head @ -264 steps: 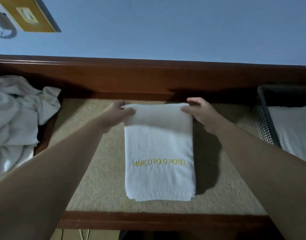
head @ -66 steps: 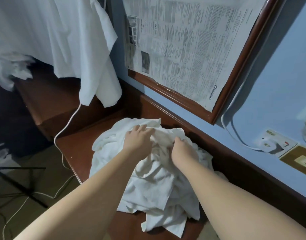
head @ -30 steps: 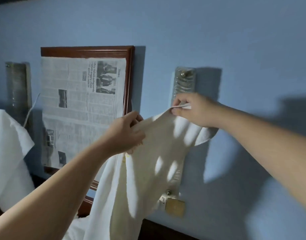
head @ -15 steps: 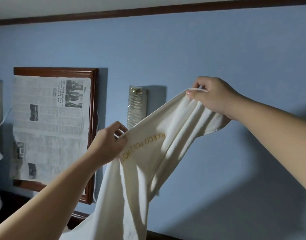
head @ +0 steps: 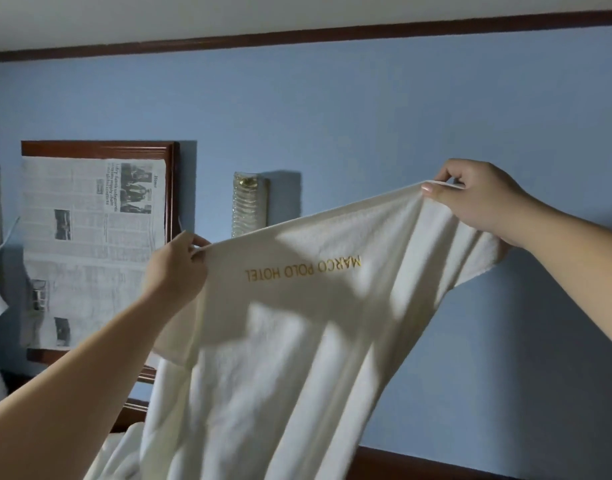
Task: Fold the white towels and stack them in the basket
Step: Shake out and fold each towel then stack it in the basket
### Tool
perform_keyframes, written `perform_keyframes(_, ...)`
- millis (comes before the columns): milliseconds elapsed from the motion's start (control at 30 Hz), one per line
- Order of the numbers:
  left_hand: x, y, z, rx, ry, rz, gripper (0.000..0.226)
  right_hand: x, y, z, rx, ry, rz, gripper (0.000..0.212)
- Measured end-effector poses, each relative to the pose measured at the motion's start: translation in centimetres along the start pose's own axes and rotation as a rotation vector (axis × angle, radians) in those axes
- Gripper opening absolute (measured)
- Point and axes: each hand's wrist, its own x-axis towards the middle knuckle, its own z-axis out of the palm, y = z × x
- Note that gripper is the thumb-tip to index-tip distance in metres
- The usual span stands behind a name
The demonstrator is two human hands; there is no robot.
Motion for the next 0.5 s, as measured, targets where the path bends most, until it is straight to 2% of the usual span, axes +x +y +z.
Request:
perform_keyframes(267,-0.3,-1.0,-1.5,0.091,-0.023,-0.027,0.005,-3.7,2.3,-3.6,-0.105,0.020,0.141,0.031)
perform_keyframes(367,-1.1,-1.9,-2.3,0.106,-0.046,-0.055,0.010,-5.8,2.9,-4.3,-0.145,0.029,0.216,0.032)
perform_keyframes(500,-1.7,-0.7,-2.8,-0.021,-0.110,-0.147,0.017,-8.7,2.9,-4.2,-0.218,0.019,0.312,0.035)
